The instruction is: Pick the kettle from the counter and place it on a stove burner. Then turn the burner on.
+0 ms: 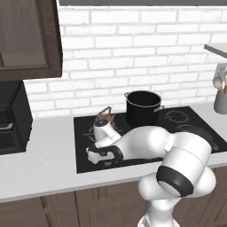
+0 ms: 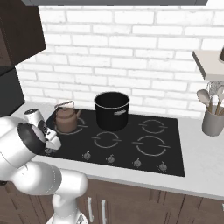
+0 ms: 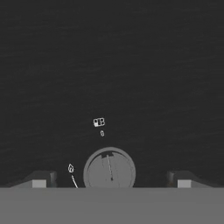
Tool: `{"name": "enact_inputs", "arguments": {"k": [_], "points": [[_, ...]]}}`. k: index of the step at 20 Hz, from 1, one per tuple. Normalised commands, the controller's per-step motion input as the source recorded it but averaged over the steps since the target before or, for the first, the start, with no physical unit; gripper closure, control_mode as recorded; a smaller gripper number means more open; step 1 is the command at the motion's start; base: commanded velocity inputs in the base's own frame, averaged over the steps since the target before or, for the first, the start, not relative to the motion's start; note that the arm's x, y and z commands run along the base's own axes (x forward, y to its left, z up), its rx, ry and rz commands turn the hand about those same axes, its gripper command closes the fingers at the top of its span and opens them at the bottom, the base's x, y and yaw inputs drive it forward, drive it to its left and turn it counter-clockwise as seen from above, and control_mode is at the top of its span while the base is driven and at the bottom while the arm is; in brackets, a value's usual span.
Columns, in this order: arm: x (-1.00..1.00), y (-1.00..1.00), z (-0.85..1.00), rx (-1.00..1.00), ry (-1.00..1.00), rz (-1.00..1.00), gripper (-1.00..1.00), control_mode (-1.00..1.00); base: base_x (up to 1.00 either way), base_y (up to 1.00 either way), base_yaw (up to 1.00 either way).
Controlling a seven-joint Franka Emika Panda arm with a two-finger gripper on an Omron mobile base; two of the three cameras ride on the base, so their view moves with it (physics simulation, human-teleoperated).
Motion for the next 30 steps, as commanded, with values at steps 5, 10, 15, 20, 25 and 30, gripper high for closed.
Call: {"name": "enact_inputs", "arguments": {"k": [5, 10, 15, 20, 25, 30], "points": [[0.01, 0.0, -0.04, 0.0, 0.0, 0.0, -1.0, -1.0, 0.0, 0.0, 0.0], [0.0, 0.0, -0.02, 0.0, 0.0, 0.0, 1.0, -1.0, 0.0, 0.0, 0.0], [0.0, 0.0, 0.0, 0.0, 0.0, 0.0, 1.0, -1.0, 0.0, 0.0, 0.0], [0.0, 0.0, 0.0, 0.0, -0.01, 0.03, 1.0, -1.0, 0.0, 0.0, 0.0], [0.0, 0.02, 0.0, 0.0, -0.01, 0.27, 1.0, -1.0, 0.0, 0.0, 0.0], [0.0, 0.17, 0.0, -0.03, 0.0, 0.37, 1.0, -1.0, 0.0, 0.0, 0.0]]}}
